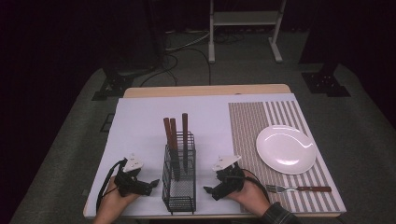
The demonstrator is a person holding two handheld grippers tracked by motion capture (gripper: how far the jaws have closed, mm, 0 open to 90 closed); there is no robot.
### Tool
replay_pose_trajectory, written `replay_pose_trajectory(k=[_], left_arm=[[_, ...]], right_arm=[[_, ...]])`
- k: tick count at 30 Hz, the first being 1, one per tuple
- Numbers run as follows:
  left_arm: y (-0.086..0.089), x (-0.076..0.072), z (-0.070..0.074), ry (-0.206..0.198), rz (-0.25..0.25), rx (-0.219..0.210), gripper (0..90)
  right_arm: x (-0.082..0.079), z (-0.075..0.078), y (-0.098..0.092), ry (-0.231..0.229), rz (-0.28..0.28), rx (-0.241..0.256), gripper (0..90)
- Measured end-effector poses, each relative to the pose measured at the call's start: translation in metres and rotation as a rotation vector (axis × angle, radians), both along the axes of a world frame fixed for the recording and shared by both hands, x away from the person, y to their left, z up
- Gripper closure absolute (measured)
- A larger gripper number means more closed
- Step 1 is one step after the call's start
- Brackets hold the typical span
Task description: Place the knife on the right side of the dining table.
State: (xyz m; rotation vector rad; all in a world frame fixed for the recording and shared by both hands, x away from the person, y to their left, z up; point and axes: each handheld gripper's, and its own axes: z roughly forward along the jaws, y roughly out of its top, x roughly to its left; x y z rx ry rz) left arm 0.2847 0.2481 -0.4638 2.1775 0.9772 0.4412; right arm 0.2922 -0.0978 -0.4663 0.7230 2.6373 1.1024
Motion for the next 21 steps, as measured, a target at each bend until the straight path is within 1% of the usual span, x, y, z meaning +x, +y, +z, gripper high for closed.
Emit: replay_pose_trajectory(k=[9, 14, 21], left_arm=[[0.0, 0.0, 0.0, 0.001, 0.001, -0.002, 0.0], [0.0, 0.0, 0.0, 0.003, 0.002, -0.004, 0.0], [0.0, -0.0001, -0.0001, 0.002, 0.002, -0.004, 0.0]], right_arm=[[0.0002, 0.0008, 0.0002, 0.004, -0.003, -0.003, 2.9], [0.0031, 0.0029, -0.0005, 0.024, 0.0, 0.001, 3.8], [0.0059, 0.0053, -0.0008, 0.031, 0.012, -0.006, 3.8]])
